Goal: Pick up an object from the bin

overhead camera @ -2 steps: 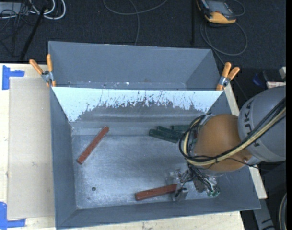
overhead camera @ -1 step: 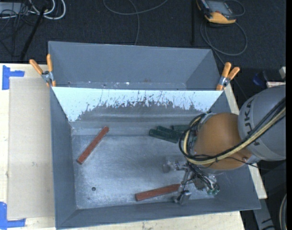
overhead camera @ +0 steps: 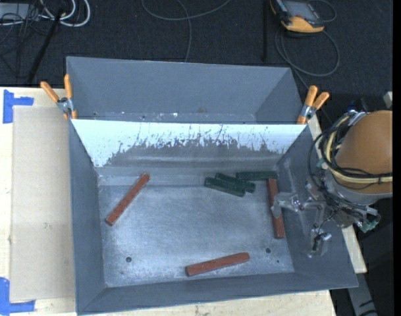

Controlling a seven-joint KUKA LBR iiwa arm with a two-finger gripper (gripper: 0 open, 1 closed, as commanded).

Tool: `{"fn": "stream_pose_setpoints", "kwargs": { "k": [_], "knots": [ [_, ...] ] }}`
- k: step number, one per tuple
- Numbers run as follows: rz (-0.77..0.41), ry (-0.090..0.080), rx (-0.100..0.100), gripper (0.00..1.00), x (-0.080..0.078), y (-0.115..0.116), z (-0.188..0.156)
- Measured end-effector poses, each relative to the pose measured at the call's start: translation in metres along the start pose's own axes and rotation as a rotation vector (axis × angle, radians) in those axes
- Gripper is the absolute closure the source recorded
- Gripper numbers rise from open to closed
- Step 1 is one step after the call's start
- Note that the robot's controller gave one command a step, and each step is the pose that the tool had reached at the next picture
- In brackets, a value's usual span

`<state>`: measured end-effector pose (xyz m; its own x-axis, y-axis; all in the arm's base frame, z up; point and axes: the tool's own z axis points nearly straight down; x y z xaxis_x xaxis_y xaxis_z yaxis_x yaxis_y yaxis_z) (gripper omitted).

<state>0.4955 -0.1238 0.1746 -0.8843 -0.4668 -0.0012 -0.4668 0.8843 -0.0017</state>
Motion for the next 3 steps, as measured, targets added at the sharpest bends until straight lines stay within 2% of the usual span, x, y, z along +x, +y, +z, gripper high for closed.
{"fn": "stream_pose_setpoints", "kwargs": {
  "k": [1, 2, 3],
  "knots": [
    [-0.275, 0.000, -0.008, 0.00, -0.040, -0.039, 0.090],
    [-0.863, -0.006, -0.016, 0.00, -0.065, -0.054, 0.101],
    [-0.860, -0.015, -0.006, 1.00, -0.066, -0.055, 0.102]
  ]
}}
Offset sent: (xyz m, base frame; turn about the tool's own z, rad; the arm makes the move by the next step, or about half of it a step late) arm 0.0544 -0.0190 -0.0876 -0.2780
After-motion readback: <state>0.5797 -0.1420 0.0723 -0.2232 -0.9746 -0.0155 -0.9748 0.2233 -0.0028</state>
